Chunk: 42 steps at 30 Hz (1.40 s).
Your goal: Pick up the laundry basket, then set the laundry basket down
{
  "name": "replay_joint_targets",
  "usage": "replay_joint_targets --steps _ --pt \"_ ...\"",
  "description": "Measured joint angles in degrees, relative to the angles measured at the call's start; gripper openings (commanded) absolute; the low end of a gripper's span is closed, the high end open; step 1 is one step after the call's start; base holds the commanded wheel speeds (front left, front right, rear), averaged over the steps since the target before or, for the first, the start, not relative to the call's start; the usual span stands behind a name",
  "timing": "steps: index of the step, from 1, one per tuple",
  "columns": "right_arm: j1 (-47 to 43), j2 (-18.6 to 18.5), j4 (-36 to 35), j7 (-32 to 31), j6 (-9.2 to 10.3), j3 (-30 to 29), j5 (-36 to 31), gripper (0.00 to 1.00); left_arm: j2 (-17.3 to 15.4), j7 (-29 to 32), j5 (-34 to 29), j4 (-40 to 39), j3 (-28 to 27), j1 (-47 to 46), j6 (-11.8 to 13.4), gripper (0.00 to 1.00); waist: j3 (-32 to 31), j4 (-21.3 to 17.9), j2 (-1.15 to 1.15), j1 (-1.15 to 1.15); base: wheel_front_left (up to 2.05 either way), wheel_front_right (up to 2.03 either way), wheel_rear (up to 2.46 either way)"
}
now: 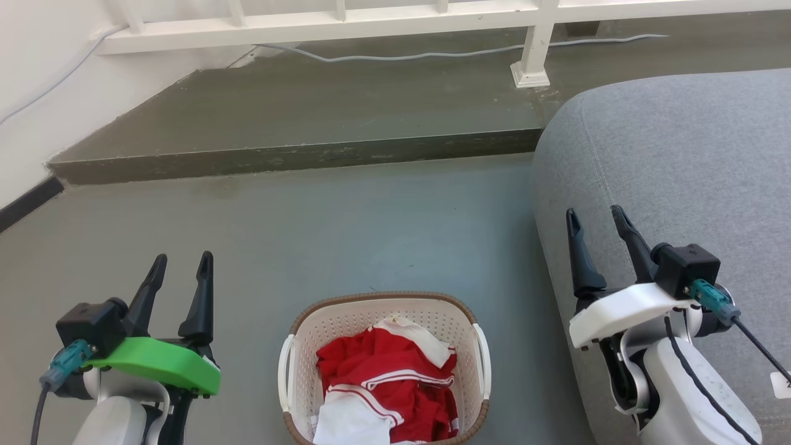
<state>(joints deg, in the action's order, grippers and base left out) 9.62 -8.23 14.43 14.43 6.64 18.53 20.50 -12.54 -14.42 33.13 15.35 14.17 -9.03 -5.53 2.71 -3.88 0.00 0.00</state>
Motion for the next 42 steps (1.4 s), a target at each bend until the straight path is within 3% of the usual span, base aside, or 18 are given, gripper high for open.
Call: replay_joint_targets --steps 42 --pt "-3.88 2.76 -1.88 0.0 -2.54 -3.8 -3.82 1.0 4.44 0.0 -5.8 -2.54 -4.81 4.63 -1.29 1.0 0.18 -0.06 0.0 0.0 0.0 0.0 0.0"
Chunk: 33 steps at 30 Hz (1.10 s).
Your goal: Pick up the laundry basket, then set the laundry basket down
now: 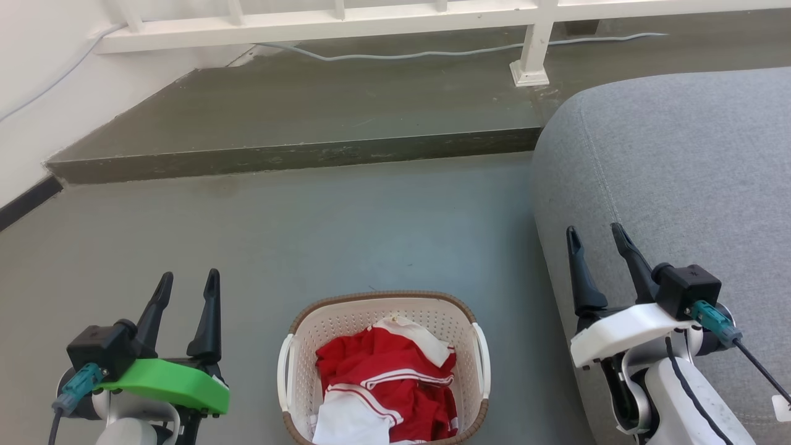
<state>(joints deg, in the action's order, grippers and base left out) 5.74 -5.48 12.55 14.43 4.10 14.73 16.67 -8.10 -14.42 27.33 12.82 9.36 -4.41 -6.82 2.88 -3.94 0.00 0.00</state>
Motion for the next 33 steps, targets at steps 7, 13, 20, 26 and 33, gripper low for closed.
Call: replay_joint_targets --steps 7,13,20,26,33 --pt "-0.66 0.2 0.92 -0.02 -0.03 -0.33 -0.09 0.0 0.47 0.1 -0.02 0.94 0.14 0.07 -0.05 0.0 0.0 -0.06 0.0 0.0 0.0 0.0 0.0" --pt "-2.86 0.46 2.47 -0.11 -0.07 -0.3 1.01 0.0 1.62 0.31 0.69 2.71 0.22 1.17 -0.05 0.0 -0.03 -0.02 0.0 0.0 0.0 0.0 0.0" --pt "-2.86 0.54 2.2 -0.77 -0.7 -1.15 5.37 0.0 1.74 1.56 5.25 2.8 -0.34 1.17 -0.05 0.0 -0.28 0.31 0.0 0.0 0.0 0.0 0.0" --pt "-2.86 0.93 2.01 -1.96 -1.52 -2.22 11.38 0.0 1.89 3.09 10.25 2.81 -1.16 1.17 -0.05 0.0 -0.43 0.57 0.0 0.0 0.0 0.0 0.0" --pt "-2.86 1.19 1.94 -3.38 -2.21 -3.77 16.81 0.0 2.09 4.36 14.38 2.83 -2.1 1.17 -0.05 0.0 -0.61 0.87 0.0 0.0 0.0 0.0 0.0"
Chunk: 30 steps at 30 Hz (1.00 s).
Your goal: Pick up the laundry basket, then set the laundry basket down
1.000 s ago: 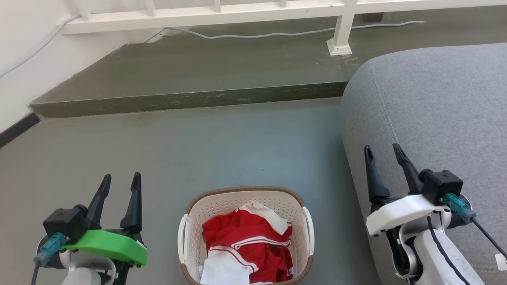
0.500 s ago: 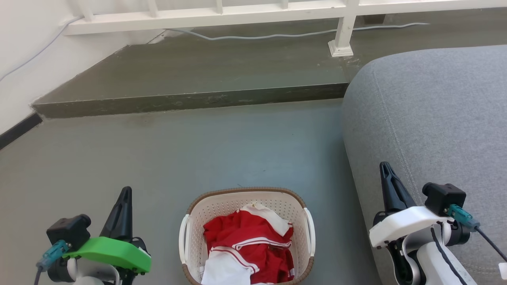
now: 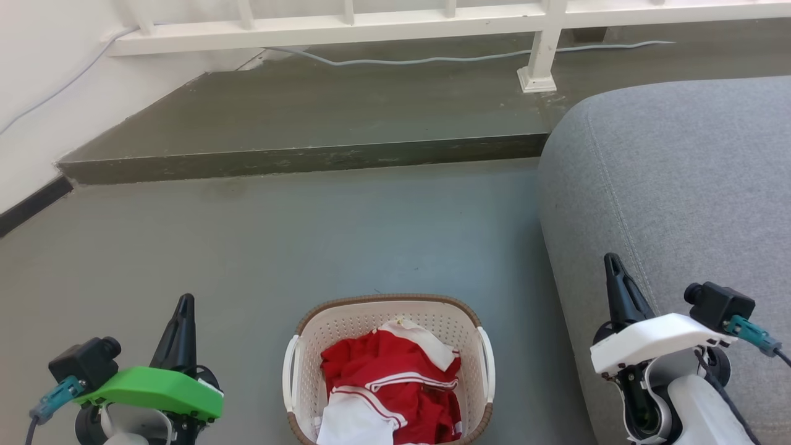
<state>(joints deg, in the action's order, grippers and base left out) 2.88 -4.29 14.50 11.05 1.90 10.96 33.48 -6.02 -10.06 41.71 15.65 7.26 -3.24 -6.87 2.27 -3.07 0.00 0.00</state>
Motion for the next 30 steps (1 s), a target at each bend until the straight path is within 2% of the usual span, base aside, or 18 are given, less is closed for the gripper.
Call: replay_joint_targets --steps 30 --pt "0.04 0.24 0.09 -6.21 -3.36 -6.39 23.28 0.0 1.51 6.48 19.02 0.16 -4.33 -0.01 0.0 0.0 -0.81 1.2 0.0 0.0 0.0 0.0 0.0"
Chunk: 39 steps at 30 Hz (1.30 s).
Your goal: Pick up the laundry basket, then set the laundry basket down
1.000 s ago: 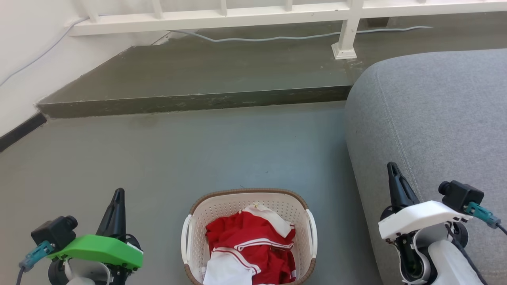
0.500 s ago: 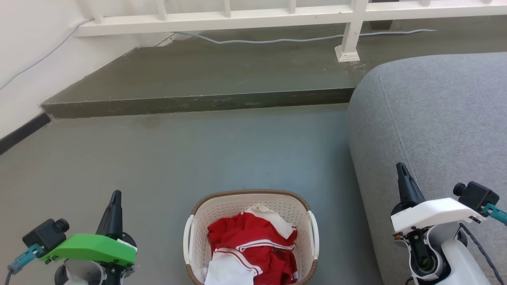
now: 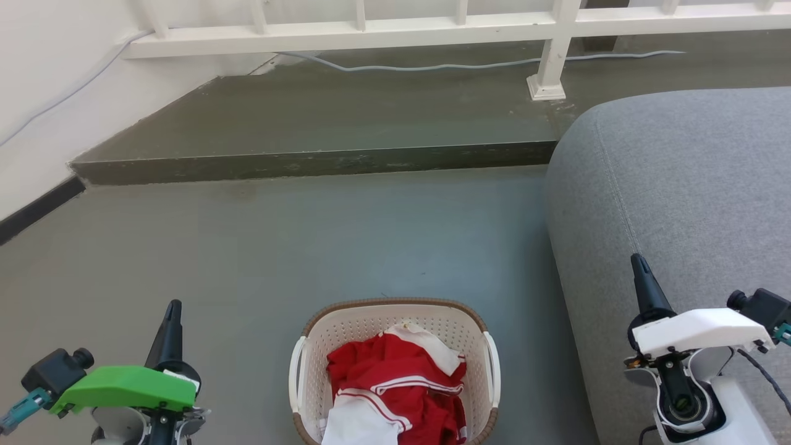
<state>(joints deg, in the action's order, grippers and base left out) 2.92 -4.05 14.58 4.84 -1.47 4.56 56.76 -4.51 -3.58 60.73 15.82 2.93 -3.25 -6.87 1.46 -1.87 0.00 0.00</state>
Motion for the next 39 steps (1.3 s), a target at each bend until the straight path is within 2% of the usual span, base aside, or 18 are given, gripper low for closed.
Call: replay_joint_targets --steps 39 --pt "0.13 0.19 0.89 -6.81 -4.07 -7.39 28.24 0.0 1.72 7.46 23.77 0.03 -5.35 -0.18 -0.01 0.0 -1.0 1.45 0.0 0.0 0.0 0.0 0.0"
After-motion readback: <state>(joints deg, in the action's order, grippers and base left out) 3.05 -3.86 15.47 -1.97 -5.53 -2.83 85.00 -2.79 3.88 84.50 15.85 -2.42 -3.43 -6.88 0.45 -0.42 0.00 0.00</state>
